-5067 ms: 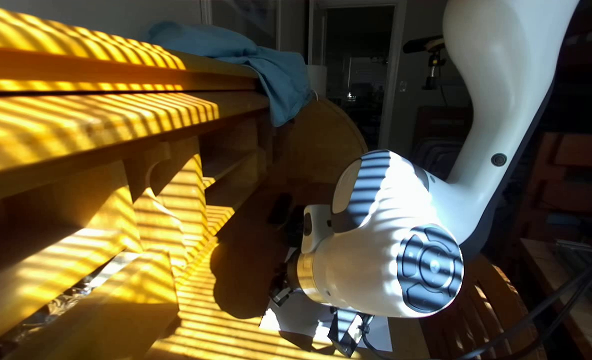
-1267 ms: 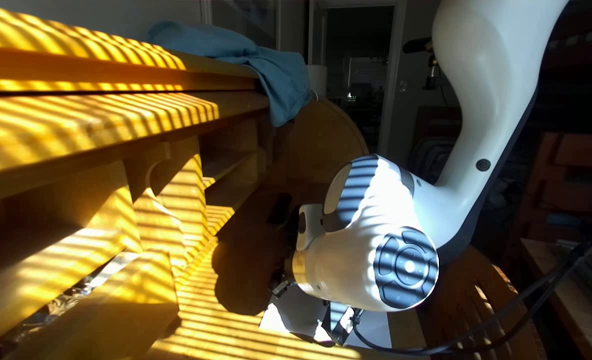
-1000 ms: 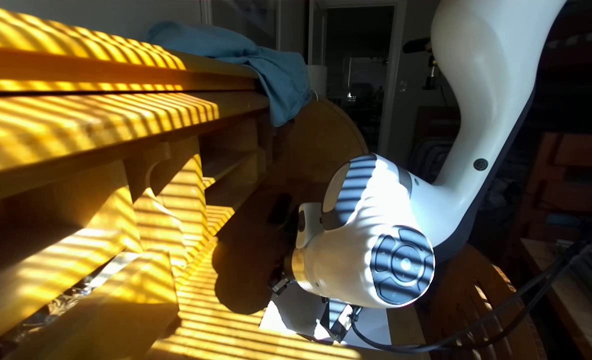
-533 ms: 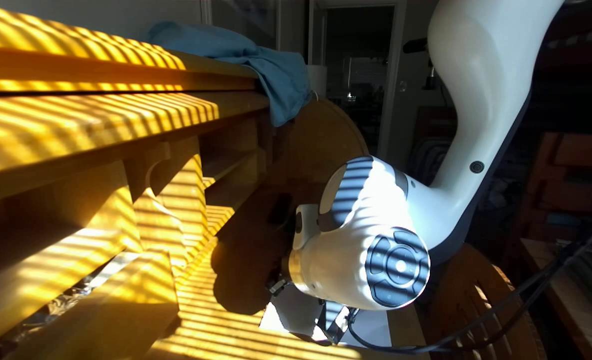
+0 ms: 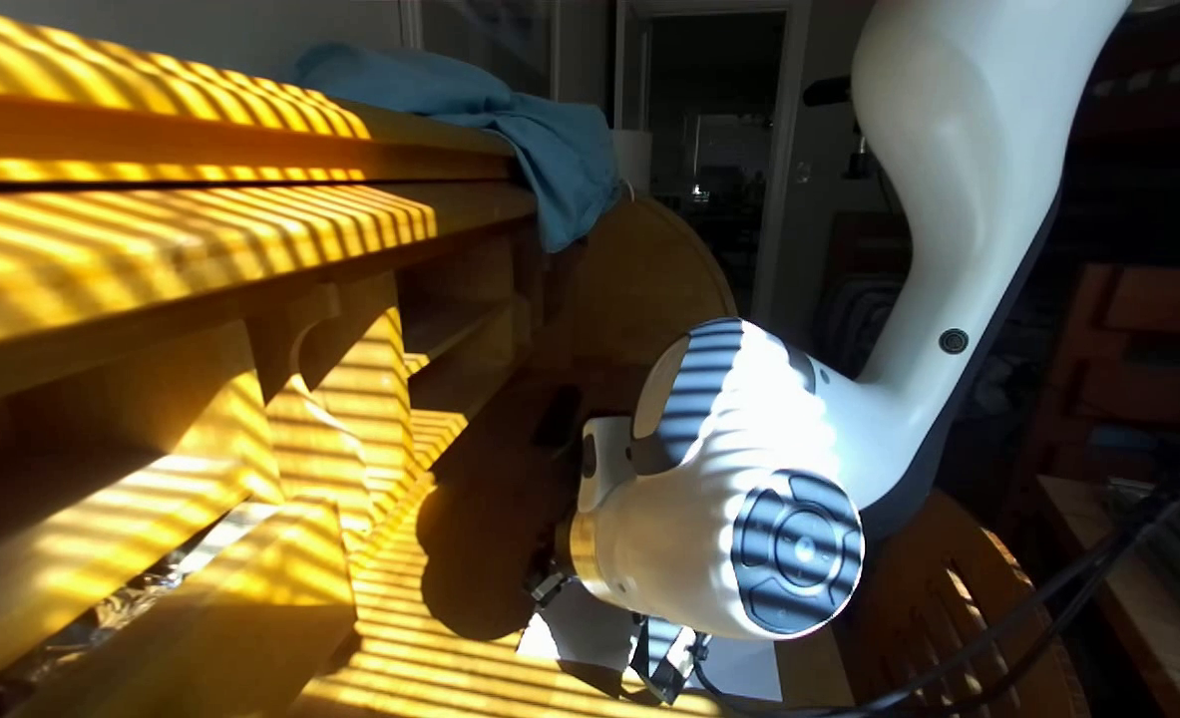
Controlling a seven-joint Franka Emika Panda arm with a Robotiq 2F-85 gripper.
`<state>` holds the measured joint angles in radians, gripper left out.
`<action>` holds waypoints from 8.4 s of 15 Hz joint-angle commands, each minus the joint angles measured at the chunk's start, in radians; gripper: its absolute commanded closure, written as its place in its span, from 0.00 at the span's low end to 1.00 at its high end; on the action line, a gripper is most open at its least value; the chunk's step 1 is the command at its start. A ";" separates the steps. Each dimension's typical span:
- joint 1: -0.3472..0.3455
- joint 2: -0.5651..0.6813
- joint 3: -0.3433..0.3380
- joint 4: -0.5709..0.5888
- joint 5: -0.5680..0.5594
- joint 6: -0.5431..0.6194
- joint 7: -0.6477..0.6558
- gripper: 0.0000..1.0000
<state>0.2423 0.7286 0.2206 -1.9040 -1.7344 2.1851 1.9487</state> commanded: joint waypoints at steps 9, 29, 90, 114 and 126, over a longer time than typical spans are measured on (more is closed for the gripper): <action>0.034 0.057 0.012 0.078 0.009 -0.010 -0.080 0.98; 0.025 0.046 -0.003 0.046 0.016 -0.067 -0.082 0.98; 0.080 0.113 0.012 0.146 0.011 -0.140 -0.179 0.98; -0.105 -0.281 0.053 -0.225 0.560 0.336 -0.534 0.00; -0.056 -0.523 -0.006 -0.409 0.812 0.391 -0.817 0.00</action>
<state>0.1733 0.2916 0.2379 -2.2329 -0.9791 2.5139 1.1681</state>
